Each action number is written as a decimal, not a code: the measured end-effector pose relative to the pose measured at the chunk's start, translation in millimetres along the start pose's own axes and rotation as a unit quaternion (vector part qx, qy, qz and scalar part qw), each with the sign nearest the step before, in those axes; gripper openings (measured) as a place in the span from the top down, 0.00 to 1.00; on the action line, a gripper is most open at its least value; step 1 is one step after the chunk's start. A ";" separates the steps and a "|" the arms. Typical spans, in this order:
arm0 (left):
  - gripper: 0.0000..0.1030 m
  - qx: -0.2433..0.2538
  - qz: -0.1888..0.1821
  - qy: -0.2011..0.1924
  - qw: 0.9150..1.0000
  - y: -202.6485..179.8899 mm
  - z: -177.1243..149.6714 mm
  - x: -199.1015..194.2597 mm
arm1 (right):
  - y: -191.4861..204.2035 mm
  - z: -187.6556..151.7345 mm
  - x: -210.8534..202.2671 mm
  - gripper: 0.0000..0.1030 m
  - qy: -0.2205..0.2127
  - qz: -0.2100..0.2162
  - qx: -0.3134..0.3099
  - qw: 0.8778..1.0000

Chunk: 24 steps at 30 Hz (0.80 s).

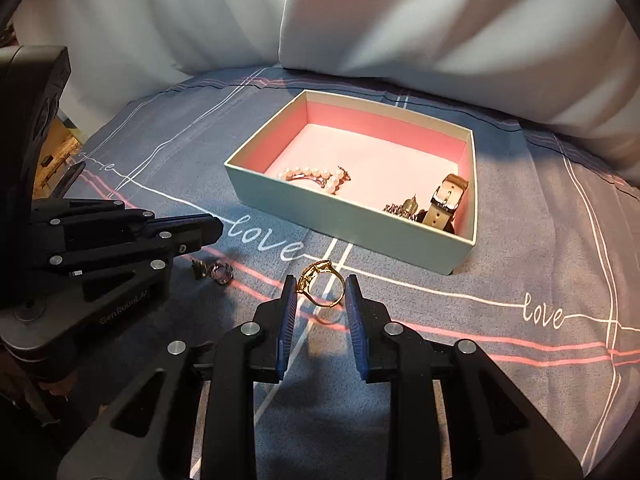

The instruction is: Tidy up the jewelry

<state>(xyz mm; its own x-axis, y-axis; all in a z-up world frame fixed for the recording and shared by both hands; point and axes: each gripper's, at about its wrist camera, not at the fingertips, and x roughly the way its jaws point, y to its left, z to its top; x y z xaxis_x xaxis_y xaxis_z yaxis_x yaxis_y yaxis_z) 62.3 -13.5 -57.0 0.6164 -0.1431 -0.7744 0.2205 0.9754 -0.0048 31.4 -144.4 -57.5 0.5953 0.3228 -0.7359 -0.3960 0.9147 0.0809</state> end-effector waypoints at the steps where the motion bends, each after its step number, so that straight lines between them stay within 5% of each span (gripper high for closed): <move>1: 0.97 0.000 -0.002 -0.008 1.000 -0.7 8.7 -1.3 | -1.3 7.4 -2.6 0.75 -0.006 -0.004 -0.002 1.000; 13: 0.97 -0.011 -0.018 -0.059 0.998 -4.1 99.5 -7.6 | -29.8 92.9 -21.7 0.75 -0.063 -0.041 0.008 0.997; 24: 0.97 -0.036 -0.019 -0.030 0.999 -2.9 112.9 23.8 | -45.7 106.4 19.8 0.75 -0.018 -0.056 0.020 0.998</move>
<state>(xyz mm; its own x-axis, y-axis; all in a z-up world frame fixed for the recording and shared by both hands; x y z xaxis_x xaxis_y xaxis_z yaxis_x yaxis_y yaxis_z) 161.7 -38.7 -4.0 0.6538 -0.1878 -0.7330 0.1915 0.9783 -0.0798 135.6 -153.9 -4.2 0.6591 0.2251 -0.7175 -0.2980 0.9542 0.0257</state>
